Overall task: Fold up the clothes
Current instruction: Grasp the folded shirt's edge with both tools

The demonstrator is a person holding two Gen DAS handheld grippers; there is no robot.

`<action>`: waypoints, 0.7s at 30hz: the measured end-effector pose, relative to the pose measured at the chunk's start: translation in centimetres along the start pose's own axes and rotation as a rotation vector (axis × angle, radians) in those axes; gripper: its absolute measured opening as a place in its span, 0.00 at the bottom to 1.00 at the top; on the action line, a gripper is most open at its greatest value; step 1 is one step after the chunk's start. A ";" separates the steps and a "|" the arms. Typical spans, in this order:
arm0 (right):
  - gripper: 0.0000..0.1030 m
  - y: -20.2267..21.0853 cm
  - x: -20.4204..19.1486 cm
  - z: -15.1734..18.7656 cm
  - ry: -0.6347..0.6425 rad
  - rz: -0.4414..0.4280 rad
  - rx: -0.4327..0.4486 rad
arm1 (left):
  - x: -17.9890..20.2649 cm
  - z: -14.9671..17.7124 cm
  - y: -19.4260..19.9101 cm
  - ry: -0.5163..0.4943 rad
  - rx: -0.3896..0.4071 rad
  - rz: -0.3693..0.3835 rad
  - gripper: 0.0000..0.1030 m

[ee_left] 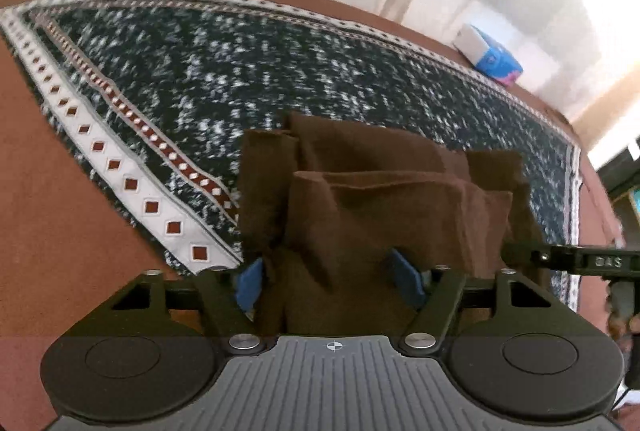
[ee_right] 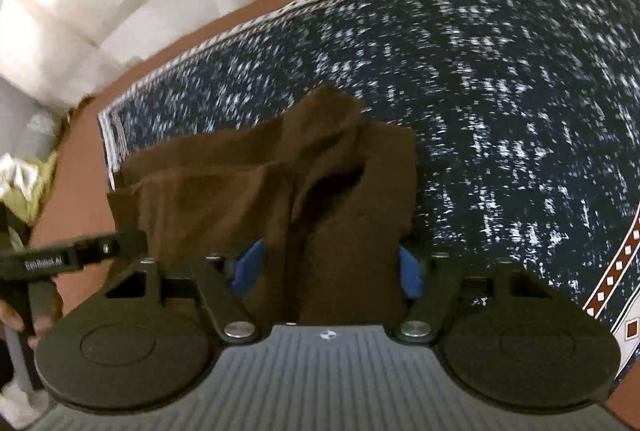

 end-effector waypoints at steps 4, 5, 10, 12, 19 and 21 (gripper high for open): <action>0.18 0.0 -0.8 0.1 -0.032 -0.016 -0.028 | 0.9 -0.1 1.0 -0.043 0.010 -0.055 0.18; 0.16 0.1 -1.1 0.0 -0.034 -0.014 -0.024 | 1.1 -0.2 1.4 -0.042 0.014 -0.060 0.15; 0.08 3.6 -2.4 -0.8 -0.077 -0.086 0.050 | 2.3 -1.6 4.7 -0.024 0.065 -0.038 0.09; 0.06 5.6 -3.1 -1.6 -0.055 -0.107 0.089 | 3.5 -2.4 6.3 -0.034 0.101 -0.017 0.08; 0.06 10.6 -3.5 -3.8 0.032 -0.182 0.204 | 11.8 -5.9 9.1 -0.165 0.239 0.061 0.00; 0.06 11.3 -2.0 -4.4 0.043 -0.198 0.228 | 14.9 -6.8 8.8 -0.198 0.266 0.066 0.00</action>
Point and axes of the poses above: each gripper's, at about its wrist camera, not at the fingertips, and y roughly against the way its jaws point, x to its right, z to its underside, the point moved 3 cm from there along -y, roughly the way its jaws point, and after that the axes turned 4 degrees about -z, right-handed, at the moved point
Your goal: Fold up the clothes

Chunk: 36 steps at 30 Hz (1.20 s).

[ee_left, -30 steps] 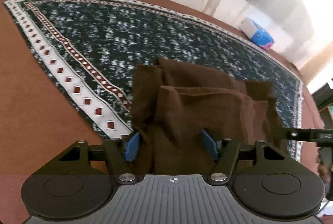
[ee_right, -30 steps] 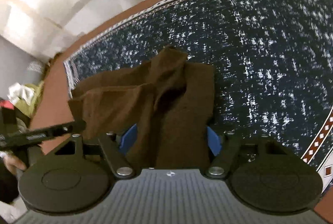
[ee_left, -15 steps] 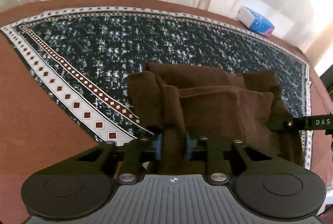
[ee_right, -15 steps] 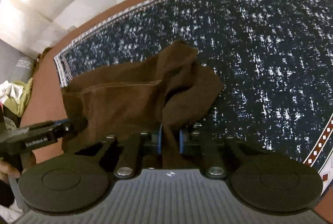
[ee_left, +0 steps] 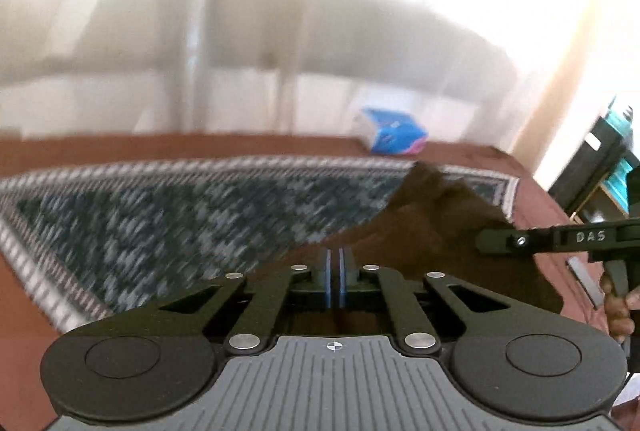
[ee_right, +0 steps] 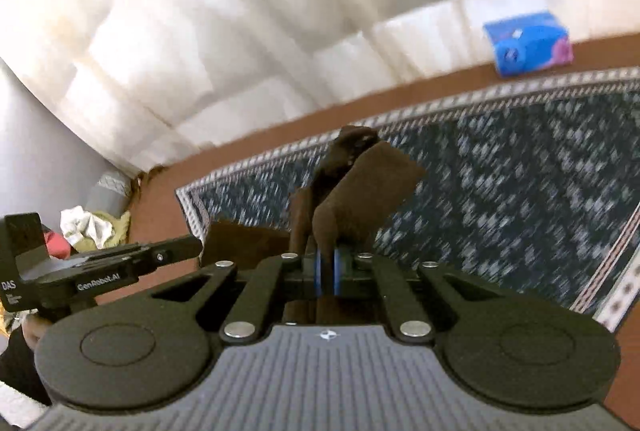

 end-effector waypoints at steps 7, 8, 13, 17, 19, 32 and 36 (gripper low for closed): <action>0.04 0.3 8.2 -2.0 0.023 -0.036 -0.041 | 5.3 0.5 -4.6 0.098 -0.013 -0.155 0.26; 0.04 -0.3 9.3 -1.8 0.004 -0.056 -0.076 | 5.5 0.9 -5.1 0.124 -0.010 -0.199 0.30; 0.35 -3.1 12.7 -1.0 -0.019 -0.008 -0.206 | 2.4 3.6 -4.2 0.210 -0.067 -0.355 0.51; 0.63 -3.2 12.1 -0.7 -0.046 -0.043 -0.193 | -0.8 6.1 -4.7 0.233 -0.154 -0.369 0.55; 0.68 -3.8 11.4 -0.3 -0.040 -0.021 -0.194 | -1.8 7.0 -5.7 0.245 -0.179 -0.318 0.56; 0.74 -8.0 10.4 1.7 -0.153 0.167 -0.184 | -5.3 8.8 -9.4 0.322 -0.263 -0.002 0.73; 0.82 -9.4 11.1 1.8 -0.262 0.085 -0.171 | -5.5 9.2 -10.0 0.354 -0.278 0.064 0.73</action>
Point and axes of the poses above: each gripper's, at about its wrist camera, not at the fingertips, and y roughly against the way its jaws point, x to its right, z to its underside, the point moved 3 cm from there along -y, roughly the way its jaws point, and after that the axes turned 4 degrees about -z, right-handed, at the moved point
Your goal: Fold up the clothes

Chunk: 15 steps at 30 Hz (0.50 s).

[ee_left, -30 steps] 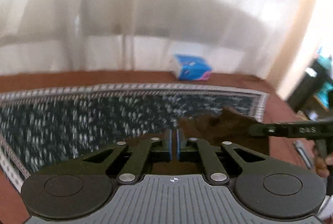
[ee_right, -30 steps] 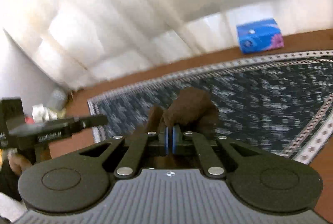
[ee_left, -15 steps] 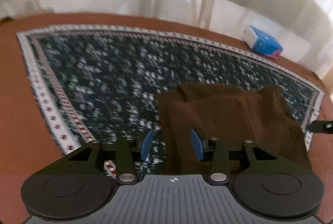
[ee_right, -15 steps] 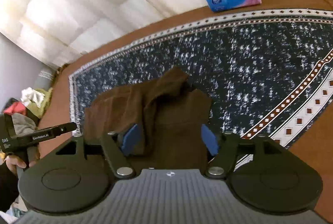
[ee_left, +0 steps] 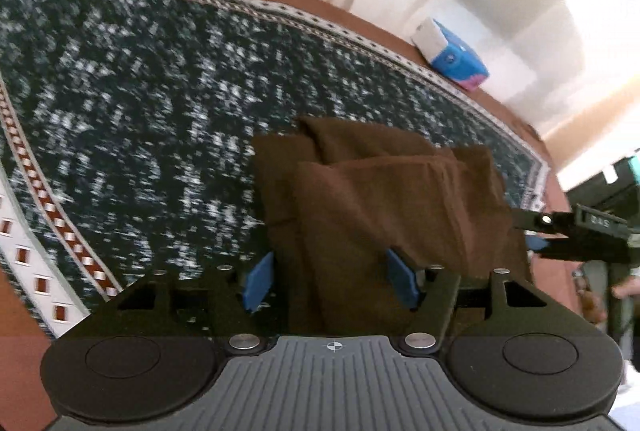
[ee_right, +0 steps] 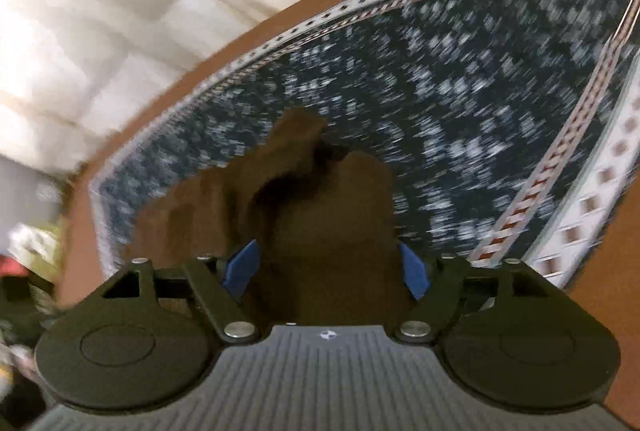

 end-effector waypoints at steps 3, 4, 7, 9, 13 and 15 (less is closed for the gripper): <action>0.85 -0.7 -0.1 0.1 -0.037 -0.059 -0.008 | -0.1 0.1 -0.7 0.023 -0.015 0.020 0.73; 0.85 -0.8 -0.2 0.0 -0.044 -0.073 -0.012 | -0.1 0.2 -0.9 0.029 -0.020 0.030 0.73; 0.86 -1.0 -1.1 0.0 -0.010 -0.101 -0.040 | 0.4 0.2 -1.5 0.026 -0.029 0.054 0.74; 0.86 -1.1 -1.7 -0.1 0.029 -0.125 -0.066 | 0.3 0.2 -1.5 0.034 -0.026 0.063 0.74; 0.91 -0.7 -1.9 0.2 0.034 -0.219 -0.089 | -0.6 0.0 -1.4 0.127 -0.022 0.105 0.74; 0.93 -1.1 -2.0 0.1 0.057 -0.216 -0.107 | -0.5 -0.1 -1.6 0.131 -0.027 0.100 0.74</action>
Point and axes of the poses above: each gripper's, at about its wrist camera, not at the fingertips, and y roughly against the way its jaws point, x to its right, z to its underside, the point moved 3 cm from there along -y, roughly the way its jaws point, and after that the axes turned 4 degrees about -z, right-handed, at the moved point
